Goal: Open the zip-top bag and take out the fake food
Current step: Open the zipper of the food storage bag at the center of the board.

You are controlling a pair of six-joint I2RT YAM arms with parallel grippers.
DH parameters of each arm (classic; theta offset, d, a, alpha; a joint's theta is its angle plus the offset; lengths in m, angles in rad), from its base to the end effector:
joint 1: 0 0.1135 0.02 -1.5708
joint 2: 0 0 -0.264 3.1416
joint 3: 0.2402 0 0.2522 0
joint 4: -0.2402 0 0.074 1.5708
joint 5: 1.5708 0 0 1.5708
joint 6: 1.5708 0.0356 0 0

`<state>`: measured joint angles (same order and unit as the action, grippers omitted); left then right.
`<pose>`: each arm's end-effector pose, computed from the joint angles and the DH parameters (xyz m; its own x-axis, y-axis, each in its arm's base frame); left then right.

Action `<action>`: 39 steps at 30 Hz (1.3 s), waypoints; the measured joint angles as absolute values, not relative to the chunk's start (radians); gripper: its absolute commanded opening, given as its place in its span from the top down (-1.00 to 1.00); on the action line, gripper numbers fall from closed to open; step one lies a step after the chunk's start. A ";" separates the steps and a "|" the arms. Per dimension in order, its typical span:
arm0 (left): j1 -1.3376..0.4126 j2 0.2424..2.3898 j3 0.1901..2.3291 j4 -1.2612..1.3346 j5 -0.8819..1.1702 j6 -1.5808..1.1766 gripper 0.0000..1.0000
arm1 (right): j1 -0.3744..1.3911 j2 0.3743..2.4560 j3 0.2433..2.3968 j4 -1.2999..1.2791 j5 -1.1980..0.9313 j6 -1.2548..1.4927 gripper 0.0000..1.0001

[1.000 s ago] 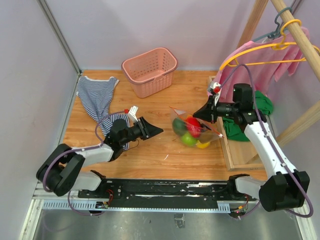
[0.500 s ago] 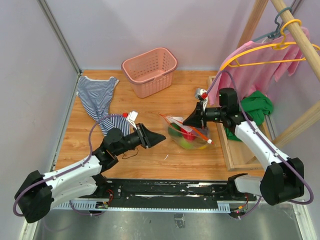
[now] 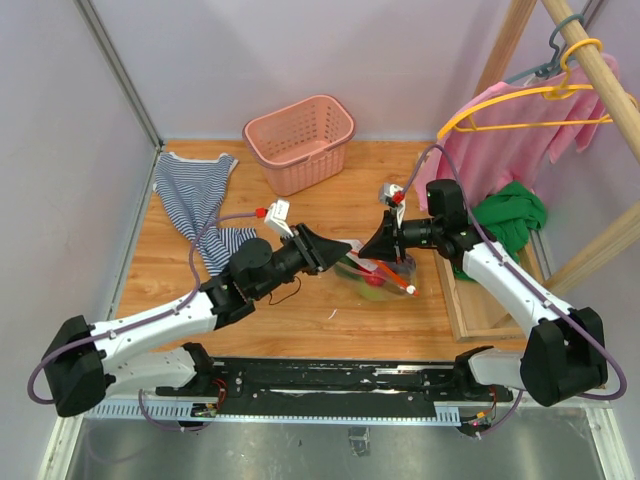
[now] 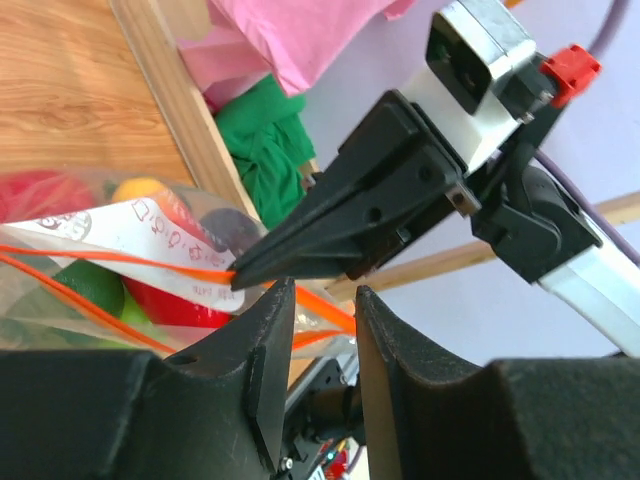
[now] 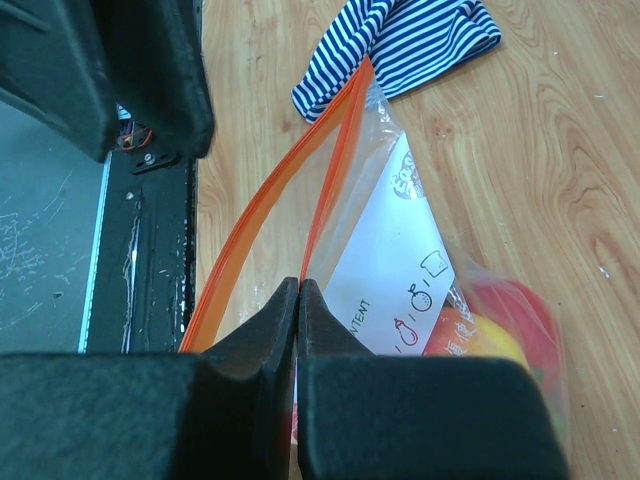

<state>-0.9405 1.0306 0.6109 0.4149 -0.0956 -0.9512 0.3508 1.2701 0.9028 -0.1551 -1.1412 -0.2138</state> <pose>0.1453 -0.1933 0.2944 -0.6105 -0.5382 -0.5811 0.4320 0.3886 -0.8138 0.2415 0.1228 0.2894 -0.2706 -0.1931 -0.9431 -0.9623 0.0813 0.2594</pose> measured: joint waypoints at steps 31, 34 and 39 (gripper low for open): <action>-1.018 1.295 0.656 0.337 -0.190 -0.953 0.29 | 0.351 1.247 0.959 -0.280 -1.109 -0.293 0.99; -1.018 1.309 0.656 0.347 -0.190 -0.944 0.10 | 0.351 1.247 0.959 -0.291 -1.117 -0.296 0.99; -1.018 1.324 0.656 0.360 -0.192 -0.939 -0.24 | 0.351 1.244 0.959 -0.307 -1.145 -0.308 0.99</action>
<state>-1.0180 1.3239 0.6559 0.3599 -0.1917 -0.9394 0.3508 1.2438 0.9592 -0.3069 -1.1446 -0.3084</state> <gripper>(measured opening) 0.558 0.012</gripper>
